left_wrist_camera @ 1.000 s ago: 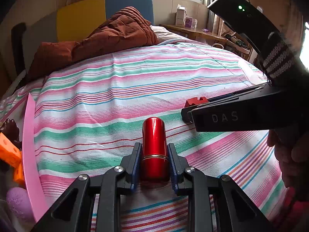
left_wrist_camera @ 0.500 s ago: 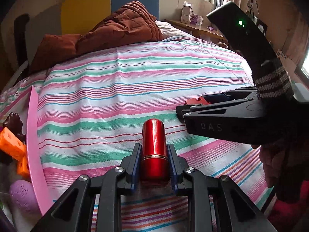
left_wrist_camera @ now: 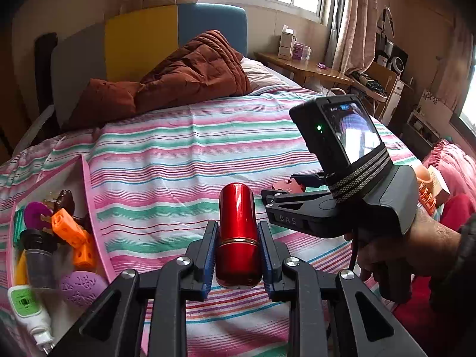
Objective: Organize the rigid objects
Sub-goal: 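Carry the red cylinder into the tray and open the left tool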
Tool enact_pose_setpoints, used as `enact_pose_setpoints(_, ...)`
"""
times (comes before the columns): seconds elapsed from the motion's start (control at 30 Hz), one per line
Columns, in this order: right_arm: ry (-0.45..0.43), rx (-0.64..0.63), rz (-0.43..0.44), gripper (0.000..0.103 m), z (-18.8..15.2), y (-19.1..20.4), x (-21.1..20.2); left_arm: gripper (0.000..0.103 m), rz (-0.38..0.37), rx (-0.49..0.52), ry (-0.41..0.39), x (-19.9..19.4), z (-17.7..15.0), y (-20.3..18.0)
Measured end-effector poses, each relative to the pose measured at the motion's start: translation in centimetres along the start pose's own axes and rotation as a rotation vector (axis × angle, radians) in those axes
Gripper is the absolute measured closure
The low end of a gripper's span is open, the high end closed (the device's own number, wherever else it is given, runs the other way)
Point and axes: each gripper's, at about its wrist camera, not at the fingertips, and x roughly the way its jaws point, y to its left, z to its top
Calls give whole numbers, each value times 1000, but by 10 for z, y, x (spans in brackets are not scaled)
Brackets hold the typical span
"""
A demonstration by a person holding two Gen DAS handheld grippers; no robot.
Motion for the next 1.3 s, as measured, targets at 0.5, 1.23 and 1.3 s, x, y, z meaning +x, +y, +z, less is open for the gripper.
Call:
enact_pose_setpoints(0.5, -6, -9, -8, 54, 0, 2, 0, 77, 74, -92, -41, -52, -19, 56)
enact_pose_setpoints(1.23, -5, -25, -24, 55, 0, 4, -2, 77, 162, -390, 8, -113, -111, 183)
enact_pose_setpoints(1.3, -4, -26, -25, 55, 0, 4, -2, 77, 139, -357, 14, -106, -106, 176)
